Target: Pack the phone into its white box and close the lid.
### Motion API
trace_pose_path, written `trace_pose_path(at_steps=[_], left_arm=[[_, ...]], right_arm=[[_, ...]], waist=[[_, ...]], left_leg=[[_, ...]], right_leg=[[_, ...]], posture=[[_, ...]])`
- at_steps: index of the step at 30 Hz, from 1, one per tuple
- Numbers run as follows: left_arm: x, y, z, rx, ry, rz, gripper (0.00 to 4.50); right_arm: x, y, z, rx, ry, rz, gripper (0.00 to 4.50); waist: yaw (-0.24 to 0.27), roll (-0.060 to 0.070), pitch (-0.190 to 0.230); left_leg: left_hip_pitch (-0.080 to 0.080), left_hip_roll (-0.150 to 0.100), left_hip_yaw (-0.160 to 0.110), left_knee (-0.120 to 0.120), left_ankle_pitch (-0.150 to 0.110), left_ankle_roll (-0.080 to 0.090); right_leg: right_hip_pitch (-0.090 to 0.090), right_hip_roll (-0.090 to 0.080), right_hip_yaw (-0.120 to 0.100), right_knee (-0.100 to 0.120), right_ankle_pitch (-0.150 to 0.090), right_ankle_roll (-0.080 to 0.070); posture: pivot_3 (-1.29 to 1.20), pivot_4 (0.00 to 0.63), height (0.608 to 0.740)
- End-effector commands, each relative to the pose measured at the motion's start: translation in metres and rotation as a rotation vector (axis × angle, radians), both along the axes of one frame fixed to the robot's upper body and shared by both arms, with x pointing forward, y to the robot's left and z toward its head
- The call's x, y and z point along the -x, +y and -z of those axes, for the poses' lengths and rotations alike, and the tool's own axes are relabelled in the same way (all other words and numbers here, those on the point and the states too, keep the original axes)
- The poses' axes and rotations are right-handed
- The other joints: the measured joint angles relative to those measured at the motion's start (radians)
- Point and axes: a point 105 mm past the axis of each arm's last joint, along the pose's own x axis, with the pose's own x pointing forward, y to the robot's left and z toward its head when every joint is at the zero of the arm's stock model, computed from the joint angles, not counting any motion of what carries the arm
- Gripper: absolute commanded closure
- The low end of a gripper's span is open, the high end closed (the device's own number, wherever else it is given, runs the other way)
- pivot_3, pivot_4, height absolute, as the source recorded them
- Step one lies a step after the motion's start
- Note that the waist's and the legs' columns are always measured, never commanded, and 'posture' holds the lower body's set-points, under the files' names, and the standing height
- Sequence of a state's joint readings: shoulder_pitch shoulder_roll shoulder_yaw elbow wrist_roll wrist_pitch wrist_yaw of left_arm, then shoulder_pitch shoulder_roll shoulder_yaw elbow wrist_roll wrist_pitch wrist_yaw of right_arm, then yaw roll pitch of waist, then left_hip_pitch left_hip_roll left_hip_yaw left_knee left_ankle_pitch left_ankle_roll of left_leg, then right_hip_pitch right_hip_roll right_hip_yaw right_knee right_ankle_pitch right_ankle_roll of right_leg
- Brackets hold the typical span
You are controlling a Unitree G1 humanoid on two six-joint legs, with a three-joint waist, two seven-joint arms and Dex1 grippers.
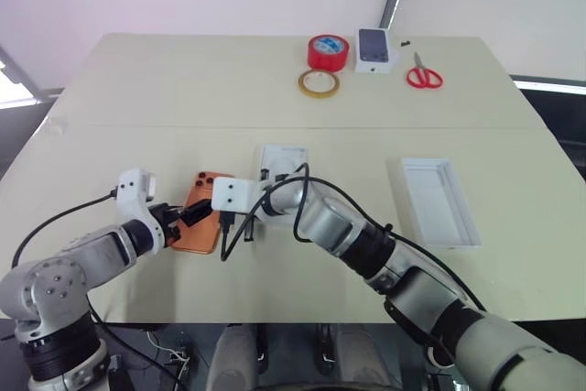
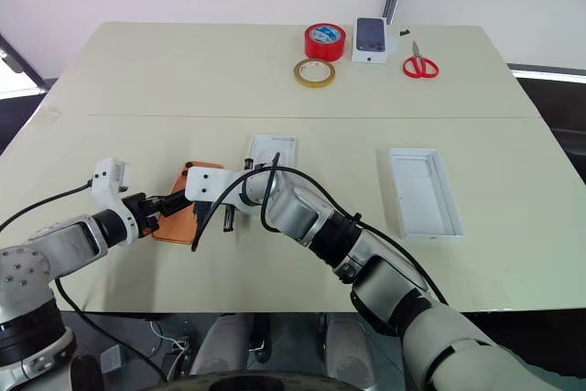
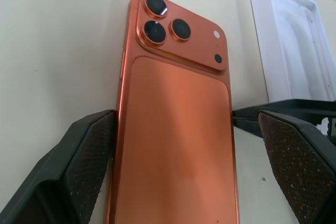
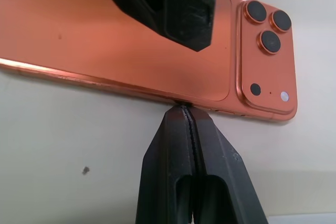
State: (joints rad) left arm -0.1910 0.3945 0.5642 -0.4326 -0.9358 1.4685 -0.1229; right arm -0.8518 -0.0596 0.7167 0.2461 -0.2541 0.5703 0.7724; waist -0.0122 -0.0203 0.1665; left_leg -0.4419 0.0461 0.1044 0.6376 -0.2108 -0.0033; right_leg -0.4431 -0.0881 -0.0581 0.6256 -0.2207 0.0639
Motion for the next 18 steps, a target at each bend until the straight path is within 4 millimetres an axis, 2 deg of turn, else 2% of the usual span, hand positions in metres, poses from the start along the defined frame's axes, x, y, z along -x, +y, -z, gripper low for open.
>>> trace_pose_path(at_steps=[1, 5, 13, 18], left_arm=[[0.017, -0.038, 0.010, 0.118, 0.085, 0.210, 0.00], [0.017, -0.038, 0.008, 0.142, 0.089, 0.208, 0.00], [0.002, -0.011, 0.005, 0.166, 0.070, 0.050, 0.00], [0.003, -0.002, 0.006, 0.221, 0.078, -0.003, 0.00]], right_arm=[[0.004, 0.011, -0.009, -0.030, -0.024, -0.038, 4.48], [0.004, 0.011, -0.008, -0.030, -0.023, -0.039, 4.48], [0.004, 0.009, -0.007, -0.031, -0.022, -0.035, 4.48], [0.004, 0.009, -0.006, -0.030, -0.022, -0.037, 4.48]], waist=[[0.000, 0.000, 0.000], [0.000, 0.000, 0.000], [0.000, 0.000, 0.000], [-0.004, 0.000, 0.000]], left_leg=[[0.000, 0.000, 0.000, 0.000, 0.000, 0.000], [0.000, 0.000, 0.000, 0.000, 0.000, 0.000], [0.000, 0.000, -0.001, 0.000, 0.000, 0.000], [0.000, 0.001, -0.001, 0.000, 0.000, 0.000]], right_leg=[[0.000, 0.000, 0.000, 0.000, 0.000, 0.000], [0.000, 0.000, 0.000, 0.000, 0.000, 0.000], [0.000, 0.001, 0.000, 0.000, 0.000, 0.000], [0.000, 0.002, -0.001, 0.000, 0.000, 0.000]], posture=[[0.00, 0.150, 0.740], [0.00, 0.150, 0.740], [0.00, 0.150, 0.740], [0.00, 0.150, 0.740]])
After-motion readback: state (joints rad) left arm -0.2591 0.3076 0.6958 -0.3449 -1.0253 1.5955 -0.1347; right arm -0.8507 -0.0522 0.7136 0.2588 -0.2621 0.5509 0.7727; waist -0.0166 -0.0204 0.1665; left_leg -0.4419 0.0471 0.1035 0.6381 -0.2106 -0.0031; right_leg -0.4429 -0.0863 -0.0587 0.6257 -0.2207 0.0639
